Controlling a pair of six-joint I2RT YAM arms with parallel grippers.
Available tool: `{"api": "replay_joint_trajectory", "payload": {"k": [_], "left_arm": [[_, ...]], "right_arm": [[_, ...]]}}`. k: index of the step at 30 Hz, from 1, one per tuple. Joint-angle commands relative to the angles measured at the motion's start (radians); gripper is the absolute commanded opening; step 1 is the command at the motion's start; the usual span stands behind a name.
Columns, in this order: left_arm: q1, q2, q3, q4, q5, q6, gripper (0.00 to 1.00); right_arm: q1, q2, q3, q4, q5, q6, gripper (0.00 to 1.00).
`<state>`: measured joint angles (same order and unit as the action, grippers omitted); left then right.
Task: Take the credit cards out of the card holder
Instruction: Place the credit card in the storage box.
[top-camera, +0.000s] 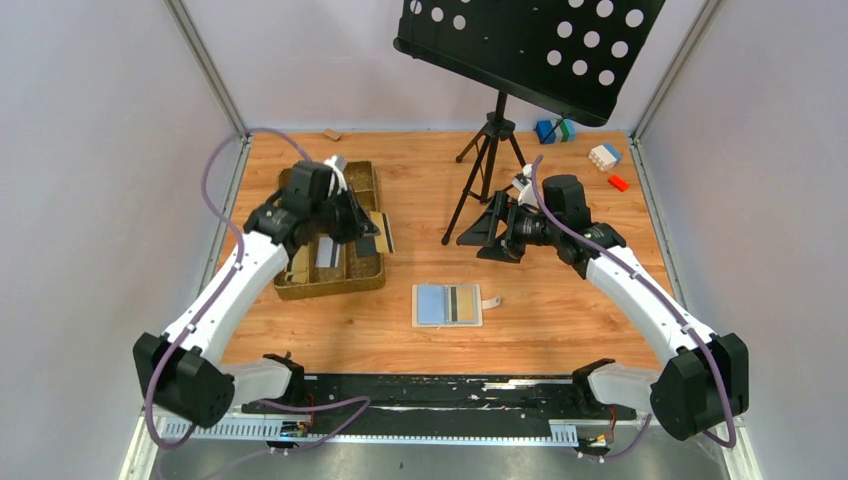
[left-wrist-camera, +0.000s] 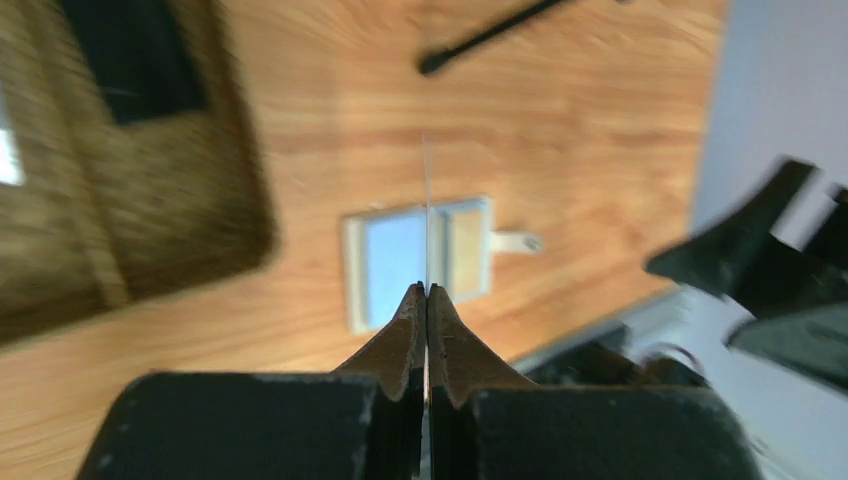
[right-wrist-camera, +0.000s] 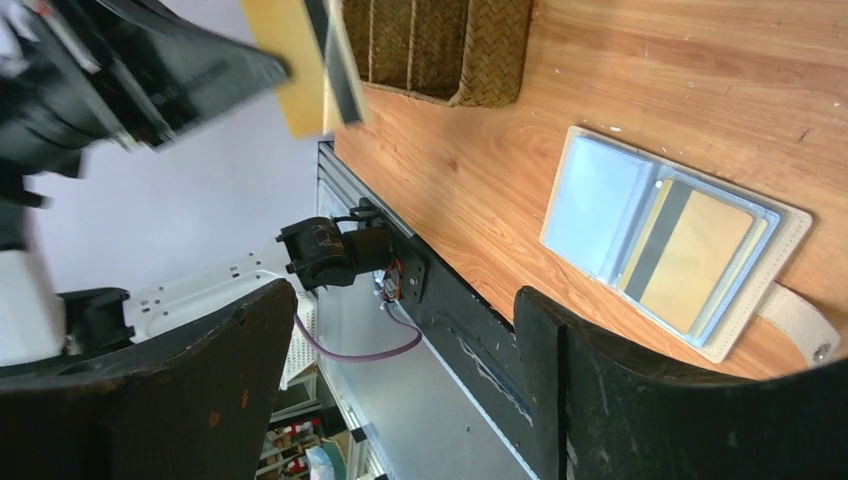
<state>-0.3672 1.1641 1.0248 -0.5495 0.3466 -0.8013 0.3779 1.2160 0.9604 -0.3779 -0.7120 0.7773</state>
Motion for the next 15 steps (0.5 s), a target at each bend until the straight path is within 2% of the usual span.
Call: {"api": "replay_joint_trajectory", "payload": {"k": [1, 4, 10, 15], "left_arm": [[0.001, 0.134, 0.308, -0.522, -0.461, 0.314, 0.00], [0.007, 0.222, 0.389, -0.642, -0.643, 0.350, 0.00], [0.025, 0.293, 0.453, -0.713, -0.812, 0.346, 0.00], [0.068, 0.304, 0.424, -0.717, -0.899, 0.321, 0.00]], "right_arm": [[0.000, -0.004, 0.062, -0.058, 0.034, -0.052, 0.80], [-0.001, 0.002, 0.075, -0.079, 0.040, -0.063, 0.79], [-0.001, 0.009, 0.116, -0.154, 0.055, -0.108, 0.78], [-0.001, 0.005, 0.137, -0.201, 0.075, -0.145, 0.78]]}}
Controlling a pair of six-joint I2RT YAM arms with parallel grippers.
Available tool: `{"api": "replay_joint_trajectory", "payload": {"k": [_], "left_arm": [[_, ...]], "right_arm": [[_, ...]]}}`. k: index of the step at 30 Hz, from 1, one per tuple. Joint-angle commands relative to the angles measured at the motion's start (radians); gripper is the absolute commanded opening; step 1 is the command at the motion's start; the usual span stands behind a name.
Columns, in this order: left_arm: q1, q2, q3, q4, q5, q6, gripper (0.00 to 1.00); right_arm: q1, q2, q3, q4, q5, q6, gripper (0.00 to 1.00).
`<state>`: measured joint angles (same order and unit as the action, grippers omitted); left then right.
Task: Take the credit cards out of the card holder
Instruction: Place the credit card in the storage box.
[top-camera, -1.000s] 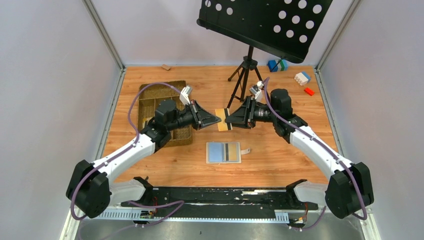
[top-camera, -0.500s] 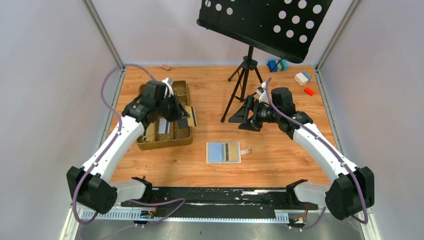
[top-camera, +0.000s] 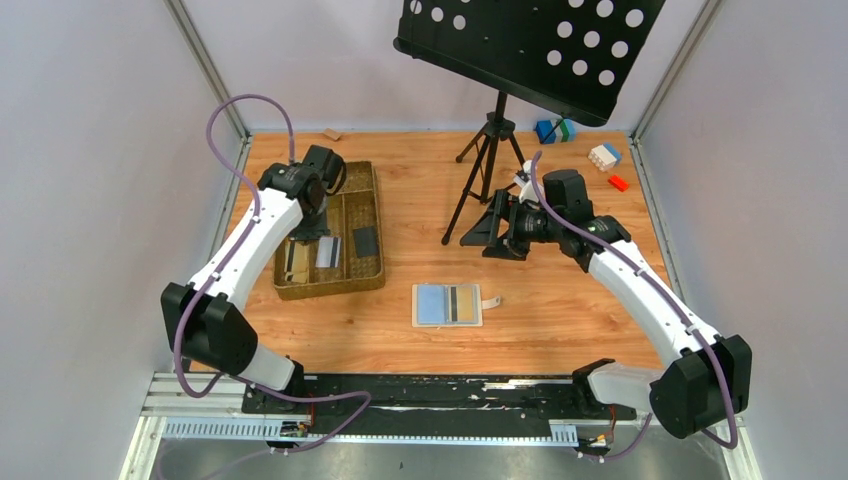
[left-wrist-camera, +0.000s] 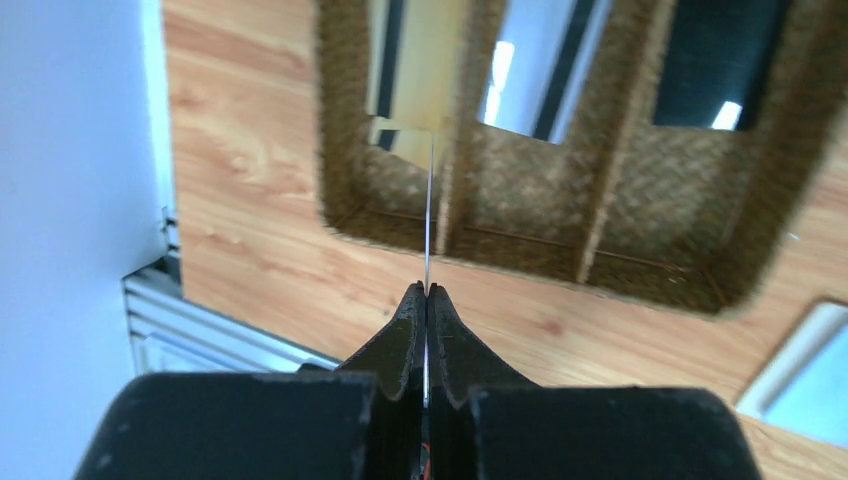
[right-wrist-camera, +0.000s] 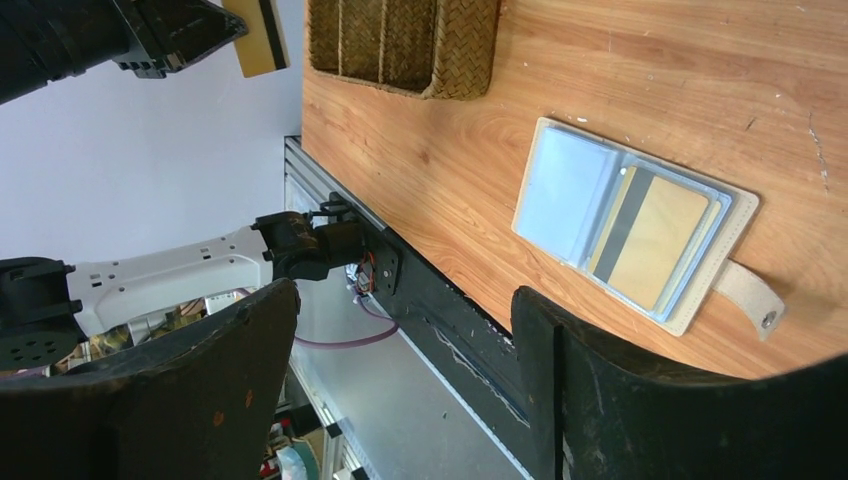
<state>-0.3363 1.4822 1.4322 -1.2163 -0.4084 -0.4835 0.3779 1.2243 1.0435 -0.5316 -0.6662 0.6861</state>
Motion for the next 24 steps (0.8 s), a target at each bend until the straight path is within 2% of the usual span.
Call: {"api": "replay_joint_trajectory", "payload": {"k": [1, 10, 14, 20, 24], "left_arm": [[0.043, -0.018, 0.005, -0.033, -0.156, 0.001, 0.00], [0.056, 0.034, -0.072, 0.097, -0.222, -0.005, 0.00], [0.068, 0.074, -0.093, 0.192, -0.165, 0.056, 0.00], [0.079, 0.178, -0.061, 0.179, -0.224, 0.115, 0.00], [0.103, 0.209, -0.085, 0.230, -0.220, 0.149, 0.00]], "right_arm": [[-0.001, -0.003, 0.055, -0.055, 0.032, -0.060, 0.78], [-0.004, -0.011, 0.079, -0.116, 0.044, -0.100, 0.78], [-0.019, -0.030, 0.080, -0.142, 0.045, -0.116, 0.78], [-0.032, -0.054, 0.054, -0.150, 0.050, -0.128, 0.78], [-0.034, -0.064, 0.056, -0.161, 0.066, -0.142, 0.78]]}}
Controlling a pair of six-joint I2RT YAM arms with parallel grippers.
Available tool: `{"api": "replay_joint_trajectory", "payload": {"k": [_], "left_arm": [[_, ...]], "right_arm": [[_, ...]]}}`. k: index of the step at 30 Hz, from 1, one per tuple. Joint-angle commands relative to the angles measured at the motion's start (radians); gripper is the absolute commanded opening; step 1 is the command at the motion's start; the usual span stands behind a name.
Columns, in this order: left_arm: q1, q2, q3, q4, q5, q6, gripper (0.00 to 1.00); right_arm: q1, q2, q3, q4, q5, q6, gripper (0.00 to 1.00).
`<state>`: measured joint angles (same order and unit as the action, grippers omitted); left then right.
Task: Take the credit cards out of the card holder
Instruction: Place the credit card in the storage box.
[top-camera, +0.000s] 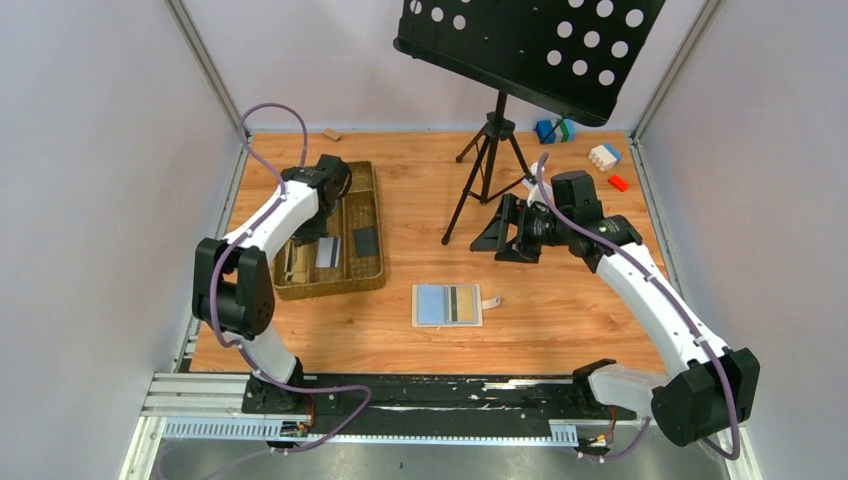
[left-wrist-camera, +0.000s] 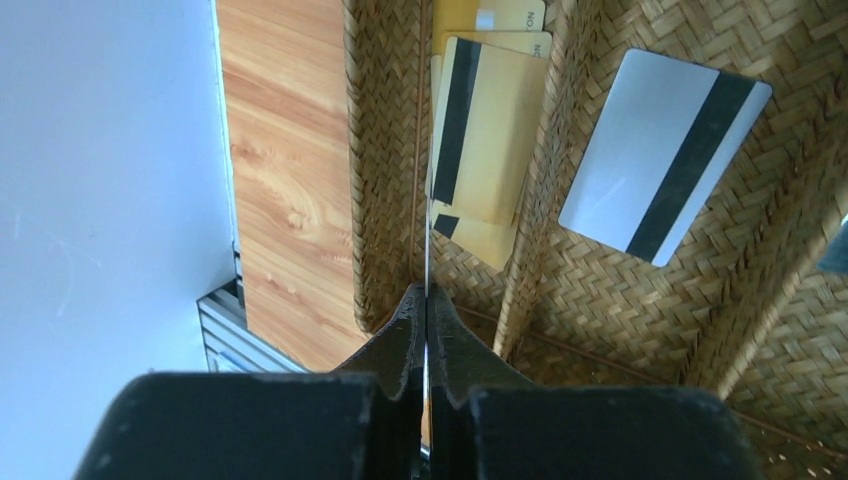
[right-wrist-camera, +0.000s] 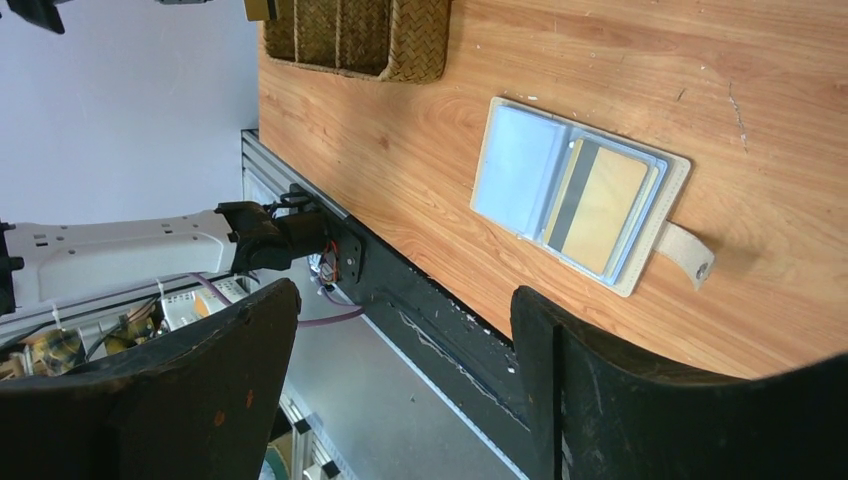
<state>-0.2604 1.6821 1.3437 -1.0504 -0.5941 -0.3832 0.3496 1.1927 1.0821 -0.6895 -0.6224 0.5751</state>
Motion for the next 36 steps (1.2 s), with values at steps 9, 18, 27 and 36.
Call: {"api": "replay_joint_trajectory", "payload": {"k": [9, 18, 27, 36], "left_arm": [[0.056, 0.089, -0.014, 0.162, 0.019, 0.111, 0.00], [0.085, 0.140, -0.022, 0.171, -0.059, 0.096, 0.00], [0.104, 0.109, -0.043, 0.184, 0.081, 0.124, 0.12], [0.104, 0.006, -0.008, 0.094, 0.162, 0.099, 0.47]], "right_arm": [[-0.006, -0.027, 0.025, -0.019, 0.025, -0.047, 0.78], [-0.006, -0.029, 0.026, -0.032, 0.036, -0.057, 0.79], [-0.006, -0.023, 0.025, -0.039, 0.041, -0.056, 0.80], [-0.008, -0.024, 0.024, -0.038, 0.038, -0.043, 0.81]]}}
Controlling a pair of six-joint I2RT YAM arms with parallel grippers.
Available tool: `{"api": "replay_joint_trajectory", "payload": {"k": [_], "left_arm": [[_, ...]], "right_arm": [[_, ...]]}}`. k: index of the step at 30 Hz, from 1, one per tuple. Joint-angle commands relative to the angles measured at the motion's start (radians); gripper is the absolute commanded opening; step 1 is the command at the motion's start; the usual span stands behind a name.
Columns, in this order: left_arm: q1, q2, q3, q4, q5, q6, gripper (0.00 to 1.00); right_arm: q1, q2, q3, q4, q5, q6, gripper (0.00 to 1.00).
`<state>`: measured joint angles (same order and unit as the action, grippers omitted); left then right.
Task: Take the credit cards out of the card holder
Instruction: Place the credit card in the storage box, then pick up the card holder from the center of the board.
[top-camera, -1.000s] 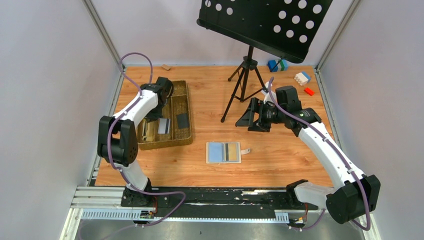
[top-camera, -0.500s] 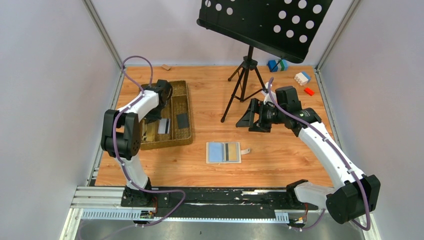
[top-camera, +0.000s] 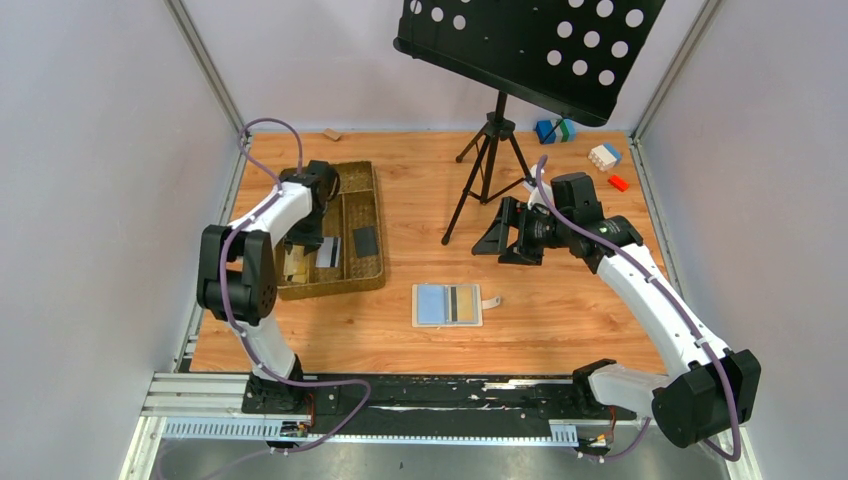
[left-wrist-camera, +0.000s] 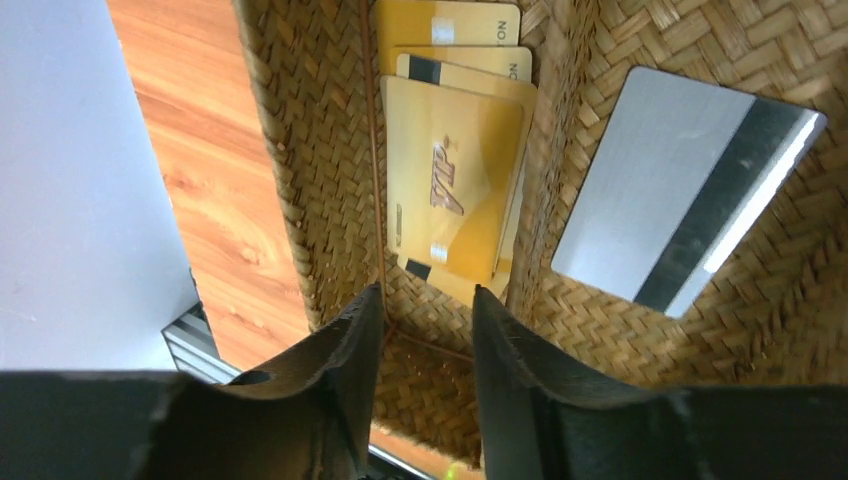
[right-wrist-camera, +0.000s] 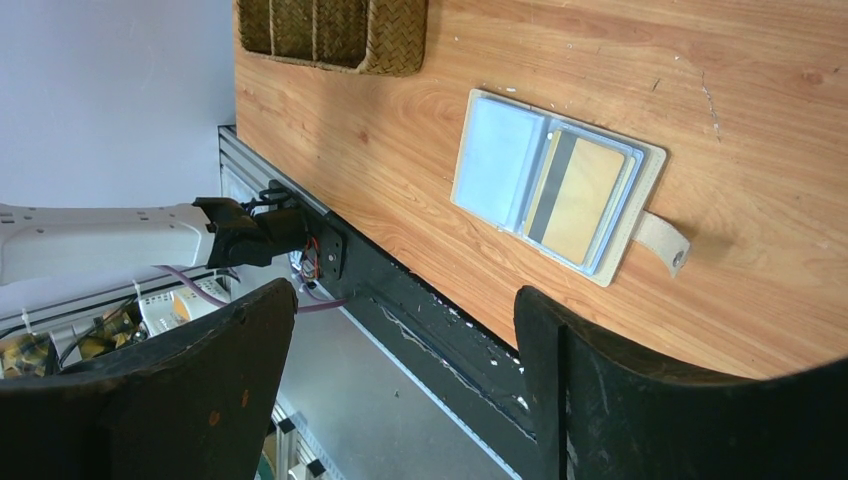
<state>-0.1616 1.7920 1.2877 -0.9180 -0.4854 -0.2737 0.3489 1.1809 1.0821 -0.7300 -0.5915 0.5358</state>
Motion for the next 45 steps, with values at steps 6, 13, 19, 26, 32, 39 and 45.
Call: {"api": "replay_joint_trajectory", "payload": {"k": [6, 13, 19, 26, 32, 39, 45], "left_arm": [[0.005, -0.254, 0.036, -0.065, 0.227, -0.077, 0.56], [-0.105, -0.468, -0.090, 0.003, 0.532, -0.193, 0.68], [-0.487, -0.550, -0.224, 0.114, 0.535, -0.400, 0.76], [-0.680, -0.545, -0.368, 0.288, 0.523, -0.538, 0.94], [-0.690, -0.507, -0.477, 0.463, 0.558, -0.538, 0.86], [-0.690, -0.456, -0.545, 0.583, 0.576, -0.544, 0.80], [-0.690, -0.376, -0.524, 0.576, 0.599, -0.557, 0.77]], "right_arm": [[-0.007, -0.003, 0.019, -0.003, 0.027, -0.001, 0.82], [-0.008, 0.040, 0.004, -0.066, 0.109, -0.036, 0.81], [-0.008, 0.048, -0.075, -0.064, 0.188, -0.069, 0.82], [-0.001, 0.016, -0.232, -0.001, 0.256, -0.067, 0.98], [0.031, 0.025, -0.313, 0.085, 0.306, -0.068, 0.82], [0.053, 0.110, -0.307, 0.157, 0.326, -0.085, 0.67], [0.062, 0.200, -0.318, 0.241, 0.281, -0.077, 0.59]]}}
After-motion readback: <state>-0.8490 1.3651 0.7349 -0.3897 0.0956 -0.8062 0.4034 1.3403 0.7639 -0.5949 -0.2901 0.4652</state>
